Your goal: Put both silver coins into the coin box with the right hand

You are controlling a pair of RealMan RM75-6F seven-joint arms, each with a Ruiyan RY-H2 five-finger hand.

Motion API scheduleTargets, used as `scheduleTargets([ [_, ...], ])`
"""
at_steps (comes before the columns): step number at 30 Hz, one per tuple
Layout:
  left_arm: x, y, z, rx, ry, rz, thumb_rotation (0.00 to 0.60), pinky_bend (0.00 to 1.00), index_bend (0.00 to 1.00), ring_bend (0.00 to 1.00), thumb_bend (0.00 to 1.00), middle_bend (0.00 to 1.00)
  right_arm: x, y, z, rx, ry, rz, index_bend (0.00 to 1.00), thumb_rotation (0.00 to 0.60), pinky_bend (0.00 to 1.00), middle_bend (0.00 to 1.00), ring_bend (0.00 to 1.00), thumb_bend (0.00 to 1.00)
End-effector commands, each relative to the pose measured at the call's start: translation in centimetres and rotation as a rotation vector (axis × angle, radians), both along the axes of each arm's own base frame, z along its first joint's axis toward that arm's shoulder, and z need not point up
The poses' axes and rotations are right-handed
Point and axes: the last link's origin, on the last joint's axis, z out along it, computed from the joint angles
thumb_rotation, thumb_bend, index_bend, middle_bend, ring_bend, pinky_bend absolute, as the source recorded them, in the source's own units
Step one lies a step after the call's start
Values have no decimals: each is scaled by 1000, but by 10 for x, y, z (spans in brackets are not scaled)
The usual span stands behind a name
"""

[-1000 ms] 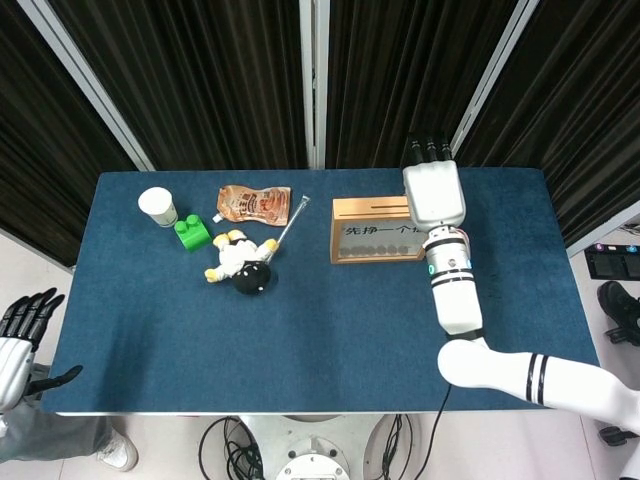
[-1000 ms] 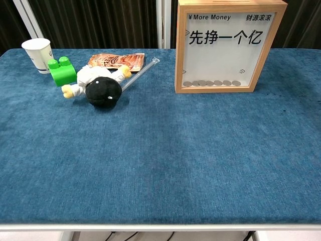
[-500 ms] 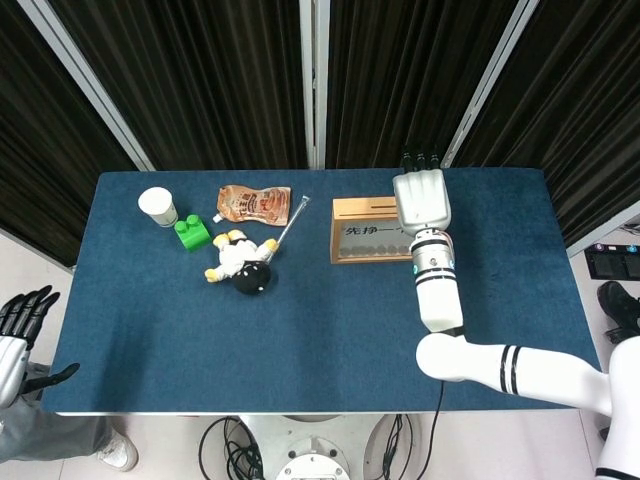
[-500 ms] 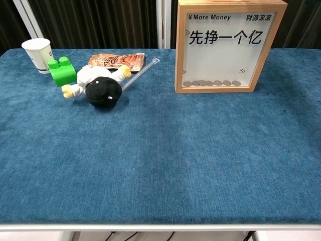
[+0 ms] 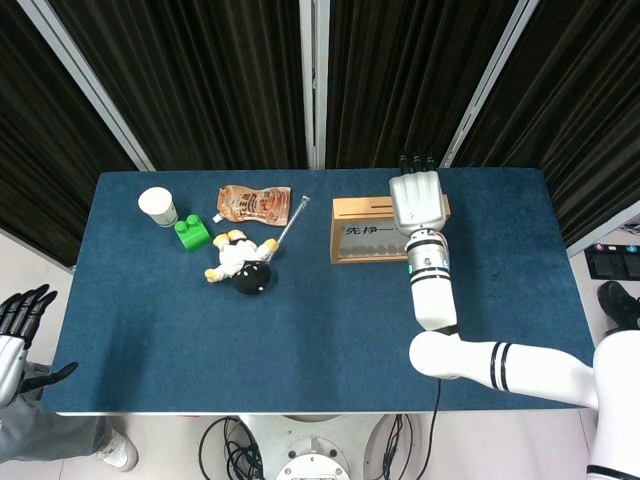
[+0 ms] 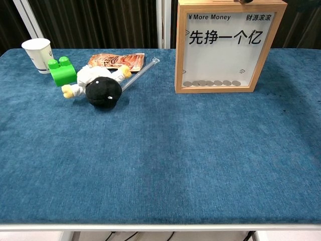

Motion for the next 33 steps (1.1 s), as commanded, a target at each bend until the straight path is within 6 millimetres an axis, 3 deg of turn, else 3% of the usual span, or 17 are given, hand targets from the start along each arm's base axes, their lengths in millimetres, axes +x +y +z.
scheduleTargets([
  [1, 0, 0, 0, 0, 0, 3, 600, 0, 56, 0, 58, 7, 0, 0, 0, 0, 0, 1, 759, 600, 0, 62, 0, 380],
  [33, -2, -1, 3, 2, -9, 0, 600, 0, 56, 0, 59, 7, 12, 3, -3, -40, 0, -107, 788, 600, 0, 78, 0, 381],
])
